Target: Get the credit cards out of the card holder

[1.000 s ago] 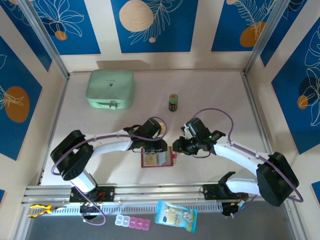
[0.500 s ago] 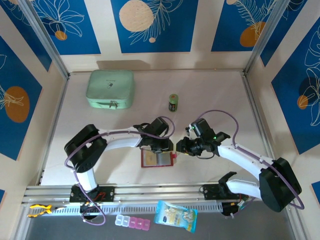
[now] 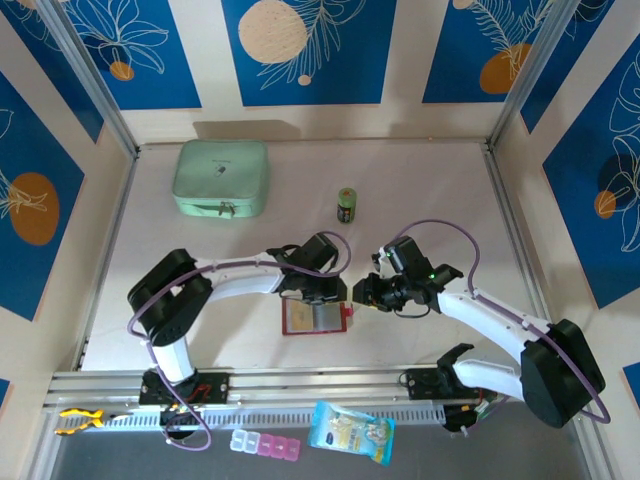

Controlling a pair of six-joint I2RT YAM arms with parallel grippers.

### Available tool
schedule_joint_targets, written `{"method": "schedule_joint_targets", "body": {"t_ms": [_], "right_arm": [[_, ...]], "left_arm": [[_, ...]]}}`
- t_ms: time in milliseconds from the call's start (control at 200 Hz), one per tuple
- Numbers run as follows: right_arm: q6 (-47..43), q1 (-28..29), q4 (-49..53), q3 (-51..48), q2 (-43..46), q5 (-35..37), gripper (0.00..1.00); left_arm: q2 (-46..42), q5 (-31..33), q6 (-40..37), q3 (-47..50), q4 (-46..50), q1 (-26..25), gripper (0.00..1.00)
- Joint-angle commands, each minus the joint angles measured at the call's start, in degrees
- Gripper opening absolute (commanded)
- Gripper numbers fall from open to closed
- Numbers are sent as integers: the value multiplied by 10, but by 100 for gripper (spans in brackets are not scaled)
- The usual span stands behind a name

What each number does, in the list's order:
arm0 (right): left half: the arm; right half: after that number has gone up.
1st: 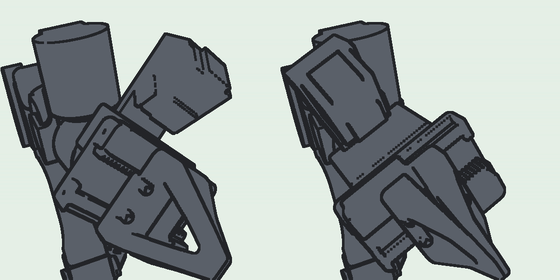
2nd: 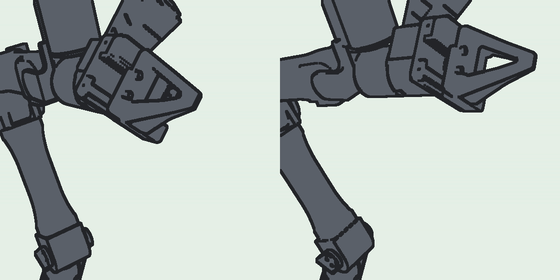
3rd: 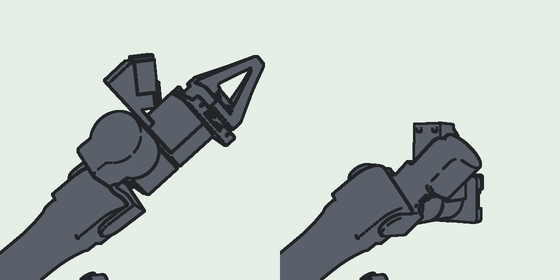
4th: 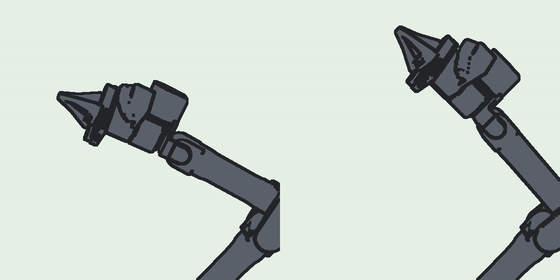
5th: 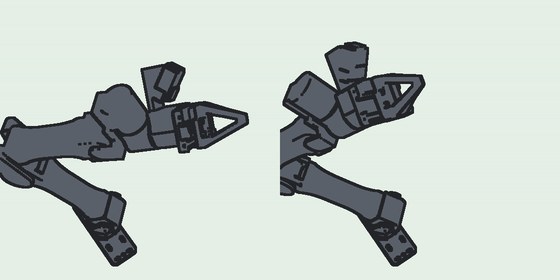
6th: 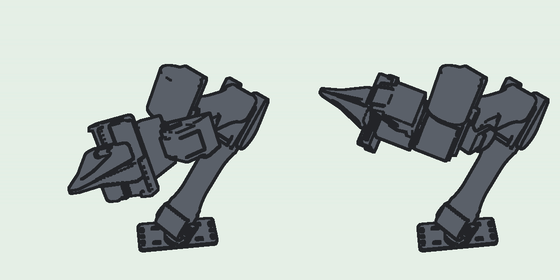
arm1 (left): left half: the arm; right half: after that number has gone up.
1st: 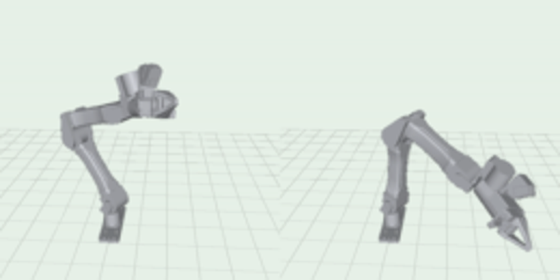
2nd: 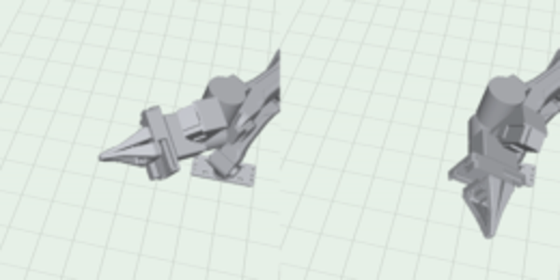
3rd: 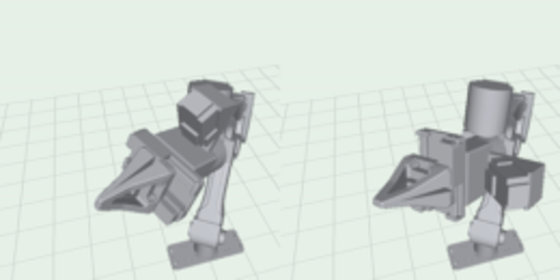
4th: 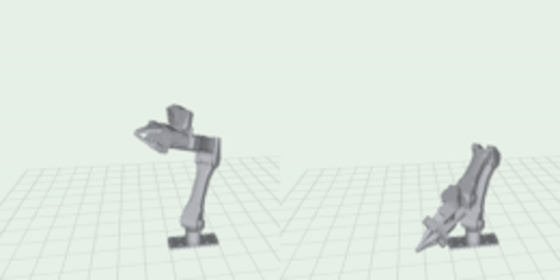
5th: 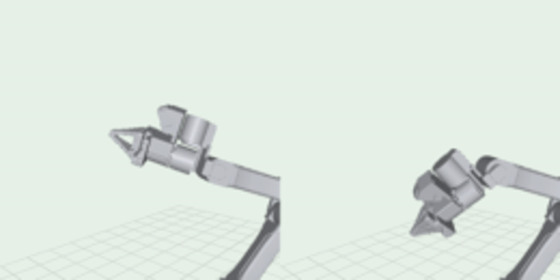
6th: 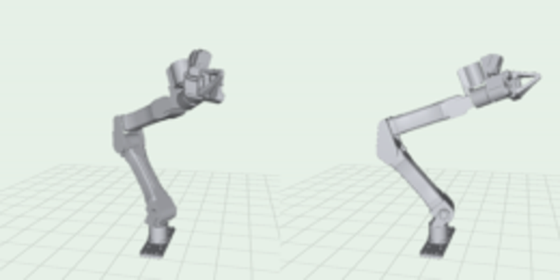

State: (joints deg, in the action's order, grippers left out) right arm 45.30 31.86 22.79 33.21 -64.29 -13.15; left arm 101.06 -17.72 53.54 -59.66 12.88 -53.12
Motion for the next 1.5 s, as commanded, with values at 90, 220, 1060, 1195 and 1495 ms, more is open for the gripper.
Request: {"method": "schedule_joint_targets", "body": {"t_ms": [90,220,1060,1195,1495], "right_arm": [[12,10,2,6,-8,-21,33],[13,28,4,26,-34,-19,33],[26,159,33,188,-221,48,33],[25,163,30,197,-236,47,33],[19,170,29,212,-260,42,33]], "left_arm": [[-58,20,-11,36,13,1,20],[-92,32,-7,70,8,8,20],[-289,38,8,279,-26,67,20],[-286,32,10,276,-24,68,20],[-295,42,-1,258,13,70,20]]}}
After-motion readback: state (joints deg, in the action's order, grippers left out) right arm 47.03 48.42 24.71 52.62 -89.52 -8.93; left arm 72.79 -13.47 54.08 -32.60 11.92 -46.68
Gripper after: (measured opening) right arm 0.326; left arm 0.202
